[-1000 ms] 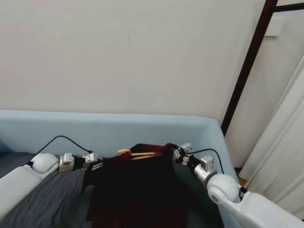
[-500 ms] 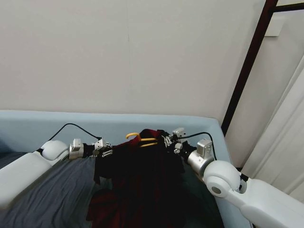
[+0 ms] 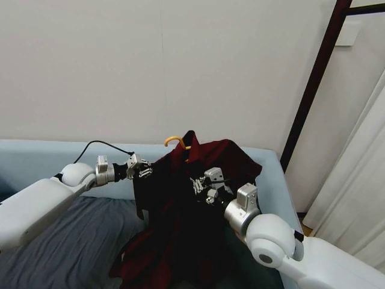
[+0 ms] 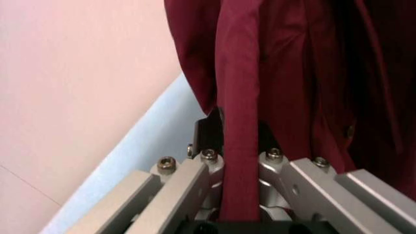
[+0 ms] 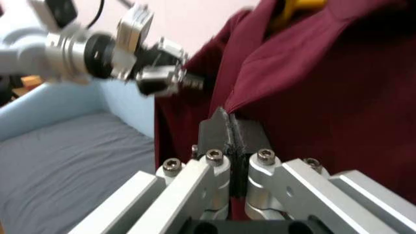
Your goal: Pick up the clothes from the sofa and hang them on the clothes hanger.
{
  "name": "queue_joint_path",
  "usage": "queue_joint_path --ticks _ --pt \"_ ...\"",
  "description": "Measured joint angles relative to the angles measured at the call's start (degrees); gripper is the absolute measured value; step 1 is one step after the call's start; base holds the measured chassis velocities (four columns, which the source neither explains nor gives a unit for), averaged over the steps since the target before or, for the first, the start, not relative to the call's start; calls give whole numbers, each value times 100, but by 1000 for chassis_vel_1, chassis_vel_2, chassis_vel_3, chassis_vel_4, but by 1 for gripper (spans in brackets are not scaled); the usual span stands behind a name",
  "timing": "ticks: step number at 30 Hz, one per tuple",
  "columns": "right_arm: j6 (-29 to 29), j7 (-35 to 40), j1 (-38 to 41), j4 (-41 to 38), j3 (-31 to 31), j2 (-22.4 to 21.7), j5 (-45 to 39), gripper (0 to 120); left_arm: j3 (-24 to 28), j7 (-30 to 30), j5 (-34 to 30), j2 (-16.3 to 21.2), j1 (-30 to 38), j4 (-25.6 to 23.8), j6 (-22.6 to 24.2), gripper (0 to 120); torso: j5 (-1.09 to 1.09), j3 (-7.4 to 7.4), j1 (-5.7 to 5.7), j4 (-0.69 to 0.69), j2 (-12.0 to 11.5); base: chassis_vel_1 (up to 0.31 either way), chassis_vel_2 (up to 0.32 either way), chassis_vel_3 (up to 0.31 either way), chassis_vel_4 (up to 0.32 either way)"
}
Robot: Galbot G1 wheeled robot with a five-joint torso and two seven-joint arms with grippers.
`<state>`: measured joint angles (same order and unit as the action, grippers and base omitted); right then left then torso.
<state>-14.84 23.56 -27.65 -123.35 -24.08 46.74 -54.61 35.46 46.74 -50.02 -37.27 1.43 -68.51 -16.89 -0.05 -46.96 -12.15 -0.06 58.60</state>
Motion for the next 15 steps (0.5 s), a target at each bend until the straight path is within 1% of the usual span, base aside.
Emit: queue_joint_path --ticks 3,5,7,8,11,12,15 --pt "7 -20 -17 -27 -17 -39 49 0 125 47 -62 10 160 27 1 1 -1 0 0 0 0 0 0 0 0" --pt "38 -38 37 -58 -10 -113 74 0 556 198 -286 37 702 92 1 1 0 -1 0 -1 0 0 0 0 0" --pt "58 -40 127 -59 17 -145 41 0 775 249 -400 47 991 123 -1 1 1 0 0 -2 0 0 0 0 0" --pt "58 -40 127 -59 17 -145 41 0 775 249 -400 47 991 123 -1 1 1 0 0 -2 0 0 0 0 0" --pt "67 -38 308 -125 41 -238 -45 0 1201 400 -650 62 1554 197 -5 1 0 0 0 -1 0 0 0 0 0" --pt "67 -38 308 -125 41 -238 -45 0 1201 400 -650 62 1554 197 -5 1 0 0 0 -1 0 0 0 0 0" --pt "76 -63 370 -271 20 -383 4 0 1598 642 -914 41 2117 331 -23 1 0 0 0 0 0 0 0 0 0"
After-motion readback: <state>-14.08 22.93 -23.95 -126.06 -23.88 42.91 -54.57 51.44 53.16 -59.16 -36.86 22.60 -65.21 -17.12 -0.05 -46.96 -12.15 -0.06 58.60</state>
